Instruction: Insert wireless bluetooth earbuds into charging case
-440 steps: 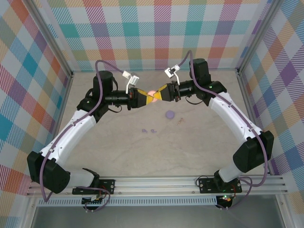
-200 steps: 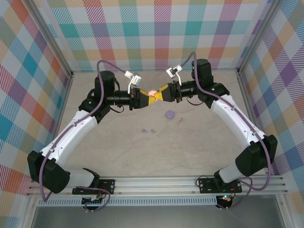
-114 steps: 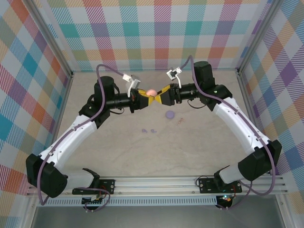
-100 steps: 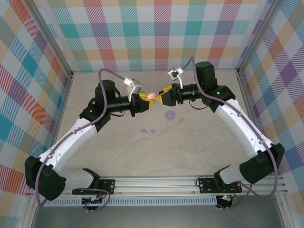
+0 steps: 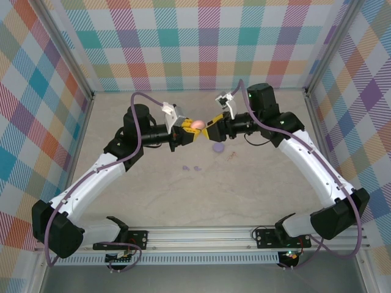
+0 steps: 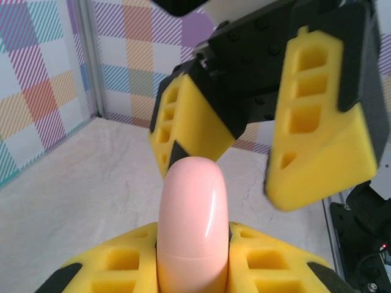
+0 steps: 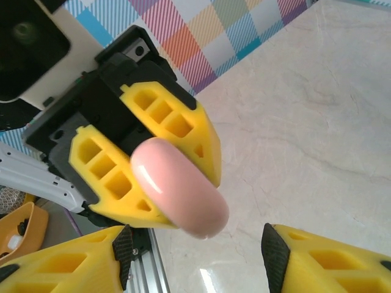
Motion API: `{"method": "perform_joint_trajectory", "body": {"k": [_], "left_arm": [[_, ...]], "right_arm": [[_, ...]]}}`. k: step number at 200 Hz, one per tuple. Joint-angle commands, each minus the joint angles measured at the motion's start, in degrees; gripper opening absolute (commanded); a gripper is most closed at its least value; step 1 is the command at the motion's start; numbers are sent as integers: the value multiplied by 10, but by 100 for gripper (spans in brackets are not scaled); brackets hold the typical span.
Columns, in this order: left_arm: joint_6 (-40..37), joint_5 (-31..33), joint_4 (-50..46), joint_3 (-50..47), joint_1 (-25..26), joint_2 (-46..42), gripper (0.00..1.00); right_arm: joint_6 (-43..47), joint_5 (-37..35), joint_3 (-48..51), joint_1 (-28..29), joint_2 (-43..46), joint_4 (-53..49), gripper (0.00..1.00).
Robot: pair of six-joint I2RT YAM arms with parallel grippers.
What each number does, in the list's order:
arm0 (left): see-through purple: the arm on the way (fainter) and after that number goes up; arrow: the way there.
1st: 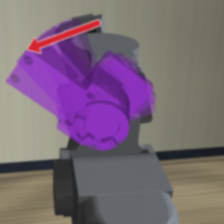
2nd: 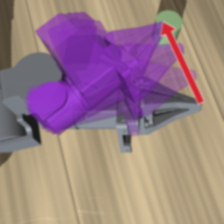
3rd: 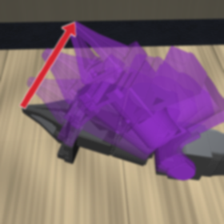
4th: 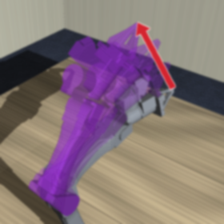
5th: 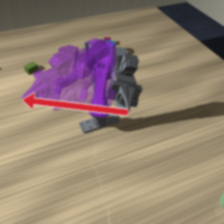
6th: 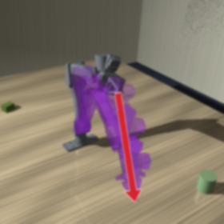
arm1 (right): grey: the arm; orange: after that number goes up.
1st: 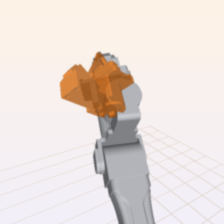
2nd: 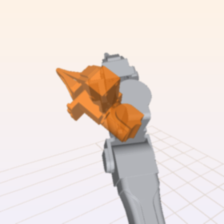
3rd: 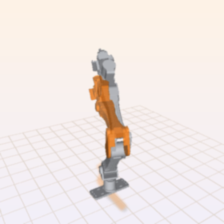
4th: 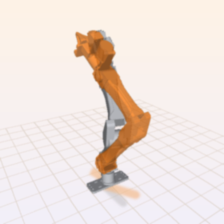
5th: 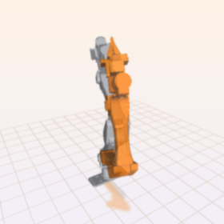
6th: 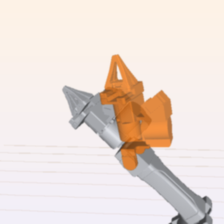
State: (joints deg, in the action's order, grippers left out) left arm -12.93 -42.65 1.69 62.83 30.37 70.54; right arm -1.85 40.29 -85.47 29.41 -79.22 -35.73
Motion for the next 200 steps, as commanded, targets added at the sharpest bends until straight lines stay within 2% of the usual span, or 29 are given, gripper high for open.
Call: {"method": "perform_joint_trajectory", "body": {"k": [1, 134, 200], "left_arm": [[-17, -30, 22, 14, 12, 1, 8], [-58, -50, -37, 20, 29, 0, 8], [-52, -44, -44, 23, 30, 2, 8]], "right_arm": [[18, -21, -23, 6, -9, -17, 60], [-24, -148, -13, 8, 3, 18, 58], [-24, -143, -13, 8, 6, 15, 59]]}}
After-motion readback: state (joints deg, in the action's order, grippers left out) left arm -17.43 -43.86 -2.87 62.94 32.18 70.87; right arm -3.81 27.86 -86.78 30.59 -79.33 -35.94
